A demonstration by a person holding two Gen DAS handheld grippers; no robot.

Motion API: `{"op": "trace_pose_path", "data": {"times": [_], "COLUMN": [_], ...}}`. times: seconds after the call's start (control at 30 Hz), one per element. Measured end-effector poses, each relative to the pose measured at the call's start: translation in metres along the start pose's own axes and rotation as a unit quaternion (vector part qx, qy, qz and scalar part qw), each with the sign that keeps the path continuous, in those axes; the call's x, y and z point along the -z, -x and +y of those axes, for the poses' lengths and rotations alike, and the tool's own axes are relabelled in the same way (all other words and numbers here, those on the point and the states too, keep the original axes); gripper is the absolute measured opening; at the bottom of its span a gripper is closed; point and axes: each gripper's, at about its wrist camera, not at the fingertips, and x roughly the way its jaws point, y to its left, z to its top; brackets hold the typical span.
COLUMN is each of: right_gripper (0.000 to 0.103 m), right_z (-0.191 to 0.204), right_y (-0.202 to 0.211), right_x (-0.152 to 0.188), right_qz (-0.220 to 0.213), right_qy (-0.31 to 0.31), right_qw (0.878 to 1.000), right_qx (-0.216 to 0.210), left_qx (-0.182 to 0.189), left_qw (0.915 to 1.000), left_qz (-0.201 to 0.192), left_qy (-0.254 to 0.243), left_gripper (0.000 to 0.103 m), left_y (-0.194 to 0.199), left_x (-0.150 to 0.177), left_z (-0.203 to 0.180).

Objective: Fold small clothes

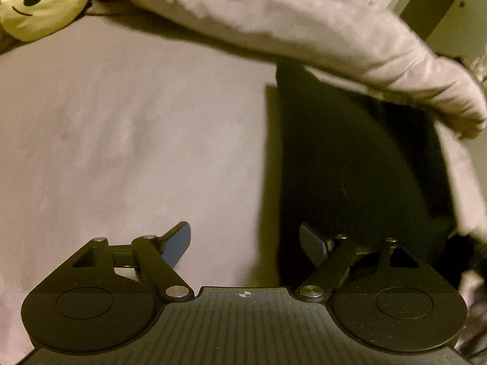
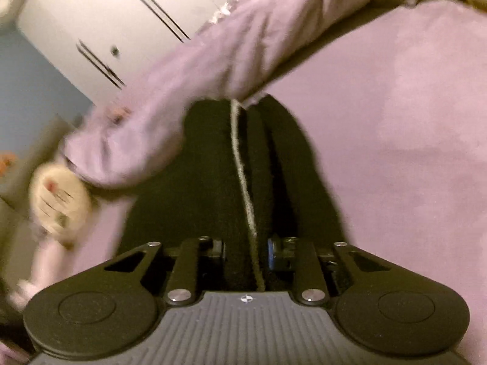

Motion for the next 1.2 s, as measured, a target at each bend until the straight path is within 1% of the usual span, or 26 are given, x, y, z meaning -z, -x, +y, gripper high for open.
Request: {"op": "trace_pose_path", "data": {"times": [0.03, 0.1, 0.13, 0.17, 0.2, 0.23, 0.3, 0.37, 0.43, 0.53, 0.6, 0.67, 0.73, 0.8, 0.87, 0.9, 0.93, 0.97, 1.0, 1.1, 1.17, 1.2], "right_gripper": [0.023, 0.028, 0.038, 0.041, 0.041, 0.041, 0.04, 0.034, 0.029, 0.028, 0.028, 0.024, 0.023, 0.022, 0.02, 0.018, 0.016, 0.016, 0.016, 0.016, 0.016, 0.016], "right_z": [-0.003, -0.003, 0.001, 0.007, 0.014, 0.021, 0.03, 0.038, 0.045, 0.062, 0.065, 0.071, 0.079, 0.085, 0.085, 0.085, 0.08, 0.074, 0.067, 0.05, 0.047, 0.048], "right_y": [-0.003, -0.007, -0.009, -0.009, -0.01, -0.006, 0.008, 0.021, 0.035, 0.037, 0.036, 0.026, 0.014, 0.002, -0.013, -0.02, -0.025, -0.029, -0.029, -0.027, -0.03, -0.03], "right_x": [0.006, 0.011, 0.009, 0.007, 0.003, 0.0, -0.002, -0.001, 0.001, 0.005, 0.008, 0.008, 0.004, 0.004, 0.007, 0.011, 0.014, 0.017, 0.018, 0.017, 0.016, 0.015], "right_qz": [0.009, 0.01, 0.009, 0.009, 0.006, -0.004, -0.027, -0.054, -0.075, -0.102, -0.101, -0.101, -0.106, -0.106, -0.092, -0.083, -0.073, -0.067, -0.067, -0.071, -0.073, -0.073], "right_qy": [0.008, 0.018, 0.029, 0.035, 0.037, 0.042, 0.057, 0.08, 0.1, 0.131, 0.144, 0.157, 0.174, 0.201, 0.244, 0.267, 0.285, 0.297, 0.302, 0.296, 0.289, 0.283], "right_qw": [1.0, 0.999, 0.999, 0.998, 0.998, 0.997, 0.995, 0.992, 0.988, 0.984, 0.983, 0.981, 0.977, 0.971, 0.959, 0.951, 0.943, 0.938, 0.936, 0.939, 0.942, 0.944], "right_qx": [0.014, 0.029, 0.041, 0.053, 0.056, 0.059, 0.073, 0.086, 0.084, 0.067, 0.06, 0.058, 0.063, 0.075, 0.108, 0.131, 0.154, 0.165, 0.168, 0.158, 0.152, 0.15], "left_qx": [0.003, 0.007, 0.004, 0.005, 0.006, 0.004, -0.004, -0.001, 0.009, 0.012, 0.01, 0.004, 0.011, 0.011, 0.009, 0.007, 0.004, 0.005, 0.012, 0.012, 0.003, -0.001], "left_qw": [1.0, 0.9999, 0.9999, 0.9998, 0.9998, 0.9996, 0.9989, 0.9984, 0.9984, 0.9984, 0.9976, 0.9973, 0.9973, 0.997, 0.9979, 0.9981, 0.9979, 0.9972, 0.9961, 0.99, 0.9819, 0.9803], "left_qz": [-0.004, -0.007, -0.005, -0.001, -0.002, -0.01, -0.025, -0.044, -0.05, -0.048, -0.061, -0.063, -0.066, -0.074, -0.058, -0.048, -0.046, -0.051, -0.058, -0.097, -0.135, -0.144], "left_qy": [0.003, -0.006, -0.012, -0.017, -0.021, -0.026, -0.039, -0.036, -0.026, -0.027, -0.031, -0.036, -0.031, -0.018, -0.027, -0.037, -0.046, -0.055, -0.066, -0.101, -0.132, -0.136], "left_gripper": [0.086, 0.087, 0.087, 0.087, 0.087, 0.087, 0.087, 0.087, 0.087, 0.088, 0.094, 0.094, 0.095, 0.097, 0.097, 0.101, 0.103, 0.103, 0.103, 0.103, 0.103, 0.103], "left_y": [0.004, 0.002, -0.001, -0.003, -0.006, -0.006, -0.008, -0.005, -0.002, -0.012, -0.017, -0.026, -0.035, -0.04, -0.052, -0.059, -0.066, -0.07, -0.074, -0.078, -0.078, -0.075], "left_x": [-0.001, -0.004, -0.006, -0.007, -0.008, -0.009, -0.013, -0.014, -0.015, -0.019, -0.019, -0.024, -0.031, -0.03, -0.027, -0.026, -0.024, -0.021, -0.018, -0.004, 0.005, 0.007], "left_z": [0.0, -0.006, -0.011, -0.017, -0.022, -0.028, -0.039, -0.041, -0.043, -0.055, -0.063, -0.071, -0.074, -0.072, -0.072, -0.073, -0.074, -0.072, -0.07, -0.071, -0.074, -0.074]}}
